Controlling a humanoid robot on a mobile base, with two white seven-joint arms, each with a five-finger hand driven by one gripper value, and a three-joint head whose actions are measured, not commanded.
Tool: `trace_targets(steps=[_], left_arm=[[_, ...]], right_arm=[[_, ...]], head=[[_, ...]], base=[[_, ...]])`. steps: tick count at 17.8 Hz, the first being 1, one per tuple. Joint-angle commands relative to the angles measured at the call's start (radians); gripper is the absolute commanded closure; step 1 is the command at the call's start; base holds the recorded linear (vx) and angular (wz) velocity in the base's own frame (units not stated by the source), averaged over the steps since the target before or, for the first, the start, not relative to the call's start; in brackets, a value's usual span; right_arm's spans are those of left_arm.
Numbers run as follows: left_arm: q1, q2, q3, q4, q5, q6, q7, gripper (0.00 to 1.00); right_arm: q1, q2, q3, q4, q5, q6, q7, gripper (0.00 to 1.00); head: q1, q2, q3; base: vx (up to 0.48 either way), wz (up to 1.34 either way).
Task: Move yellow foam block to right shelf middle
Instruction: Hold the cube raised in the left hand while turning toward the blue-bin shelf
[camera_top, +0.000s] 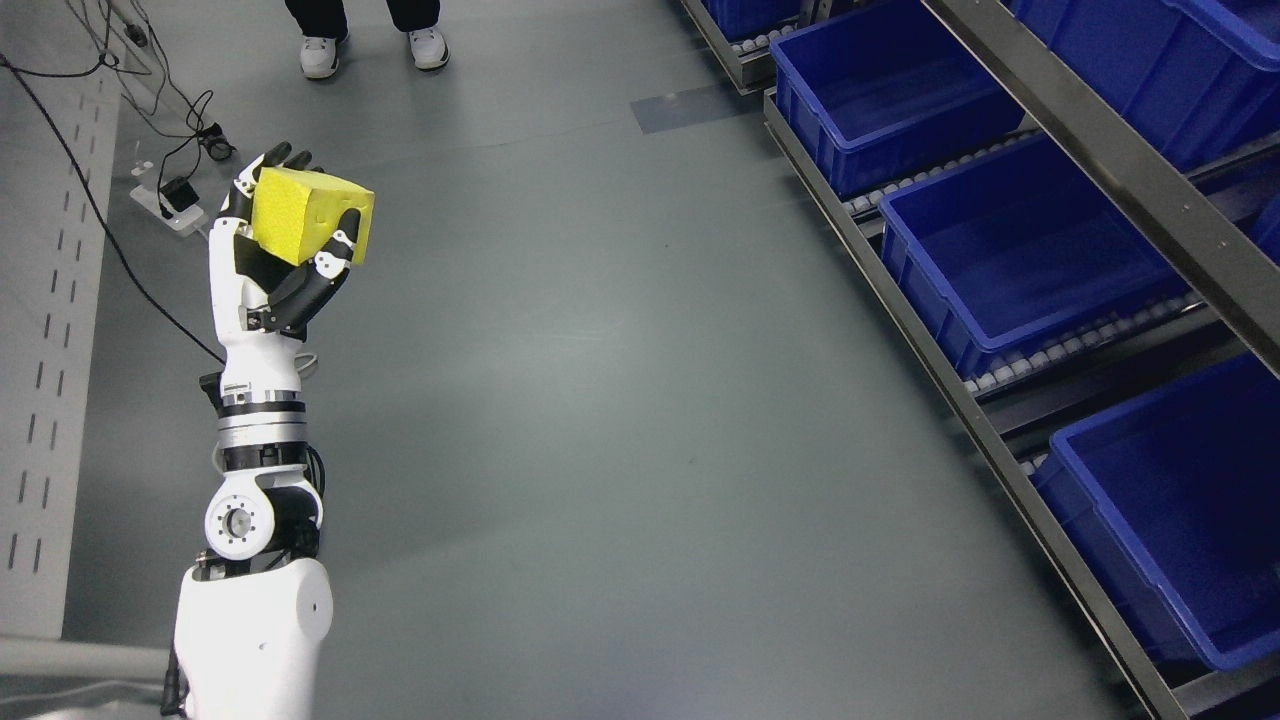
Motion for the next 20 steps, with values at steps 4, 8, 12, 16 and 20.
trace_targets(steps=[4,8,12,16,20], left_arm=[[-0.003,0.017,-0.001,-0.003,0.000,0.000,-0.001,0.70],[-0.008,0.017,0.000,-0.003,0.000,0.000,-0.001,0.70],[0.003,0.017,-0.009,-0.005,0.002,-0.005,-0.022,0.70],[0.008,0.017,-0.011,-0.005,0.002,-0.006,-0.045,0.69],[0.023,0.017,-0.125,-0.023,0.002,-0.093,-0.080,0.69]], right_arm=[[-0.002,-0.017,0.000,-0.017,0.000,0.000,0.000,0.00],[-0.002,-0.017,0.000,-0.017,0.000,0.000,0.000,0.00],[-0.003,-0.017,0.000,-0.017,0.000,0.000,0.000,0.00],[-0.002,-0.017,0.000,-0.017,0.000,0.000,0.000,0.00],[-0.002,-0.017,0.000,-0.017,0.000,0.000,0.000,0.00]], head=[[0.0000,0.000,0.000],[0.0000,0.000,0.000],[0.0000,0.000,0.000],[0.0000,0.000,0.000],[0.0000,0.000,0.000]], base=[[0.401,-0.08],[0.386,-0.10],[0.312,-0.28],[0.339,-0.55],[0.277,-0.73]])
